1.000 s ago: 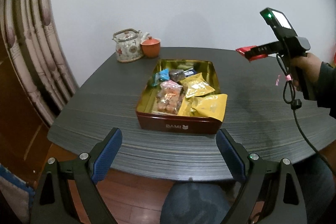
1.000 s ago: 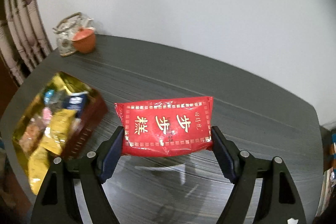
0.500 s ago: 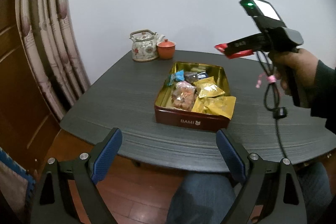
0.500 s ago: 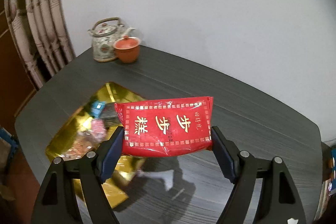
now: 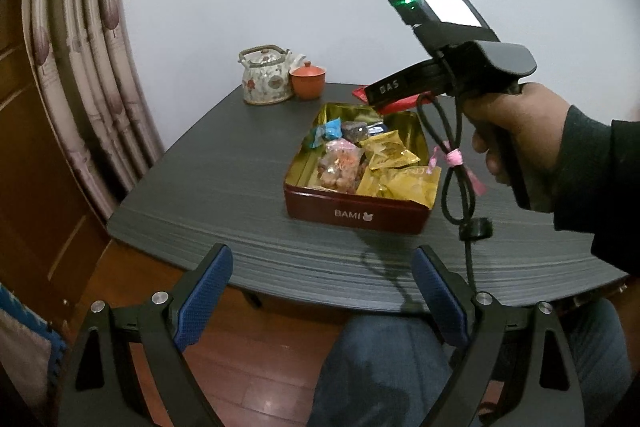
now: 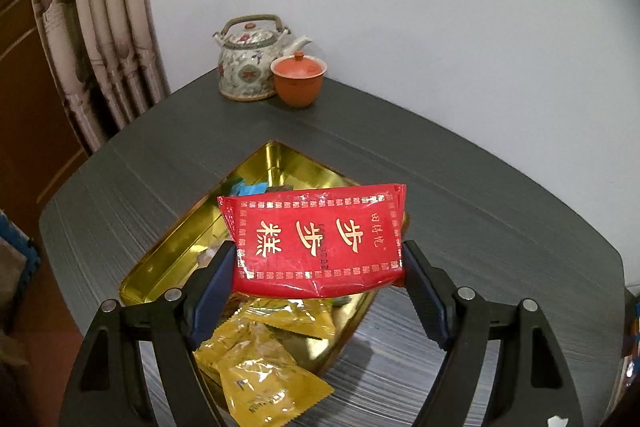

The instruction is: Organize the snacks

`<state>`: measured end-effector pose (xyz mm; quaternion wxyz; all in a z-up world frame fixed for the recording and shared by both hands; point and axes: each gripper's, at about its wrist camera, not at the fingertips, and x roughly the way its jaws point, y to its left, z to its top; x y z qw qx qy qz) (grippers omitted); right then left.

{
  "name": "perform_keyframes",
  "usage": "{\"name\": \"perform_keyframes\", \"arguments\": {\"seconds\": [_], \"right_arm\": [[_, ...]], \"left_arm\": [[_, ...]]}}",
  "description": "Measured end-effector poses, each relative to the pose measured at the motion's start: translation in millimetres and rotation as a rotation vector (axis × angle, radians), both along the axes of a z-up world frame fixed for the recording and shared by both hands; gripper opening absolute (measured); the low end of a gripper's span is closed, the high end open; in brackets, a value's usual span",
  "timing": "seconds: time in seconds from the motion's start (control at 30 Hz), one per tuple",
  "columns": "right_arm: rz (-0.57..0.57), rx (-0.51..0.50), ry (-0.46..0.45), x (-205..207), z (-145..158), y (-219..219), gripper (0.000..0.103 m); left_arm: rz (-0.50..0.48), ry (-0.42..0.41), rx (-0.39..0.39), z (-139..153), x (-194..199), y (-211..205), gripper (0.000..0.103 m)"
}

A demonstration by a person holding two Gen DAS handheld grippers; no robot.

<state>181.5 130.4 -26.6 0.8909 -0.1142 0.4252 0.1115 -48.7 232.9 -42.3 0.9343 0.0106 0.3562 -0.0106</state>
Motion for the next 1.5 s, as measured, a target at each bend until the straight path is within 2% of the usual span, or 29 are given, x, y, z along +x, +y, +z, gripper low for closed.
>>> {"name": "perform_keyframes", "arguments": {"seconds": [0.27, 0.57, 0.83, 0.87, 0.9, 1.07, 1.2, 1.3, 1.5], "right_arm": [[0.016, -0.008, 0.037, 6.9, -23.9, 12.4, 0.077], [0.018, -0.009, 0.046, 10.0, -33.5, 17.9, 0.078], [0.019, 0.028, 0.043, 6.4, -28.4, 11.0, 0.085], [0.011, 0.026, 0.034, 4.5, -26.4, 7.9, 0.090], [0.005, 0.027, 0.022, 1.4, -23.7, 3.1, 0.093], [-0.018, 0.030, 0.017, -13.2, -18.8, -17.7, 0.093], [-0.060, 0.009, 0.001, -35.8, -15.3, -38.4, 0.093], [-0.110, 0.000, -0.024, -60.4, -8.3, -60.1, 0.093], [-0.205, -0.003, -0.086, -117.0, 13.9, -102.4, 0.096]], "left_arm": [[-0.006, 0.016, 0.006, -5.1, 3.4, -2.3, 0.091], [-0.008, 0.025, -0.001, -6.8, 5.8, -1.6, 0.091], [0.002, 0.025, 0.001, -9.0, 6.0, -2.4, 0.091], [0.005, 0.025, 0.003, -9.1, 6.2, -2.7, 0.091], [0.008, 0.025, 0.008, -9.1, 6.1, -3.0, 0.091], [0.051, 0.030, 0.018, -7.7, 7.7, 0.7, 0.091], [0.100, 0.021, 0.033, -1.5, 11.4, 4.0, 0.097], [0.128, 0.017, 0.004, 4.1, 16.4, 5.4, 0.097], [0.133, 0.019, 0.005, 14.8, 29.9, -17.7, 0.098]]}}
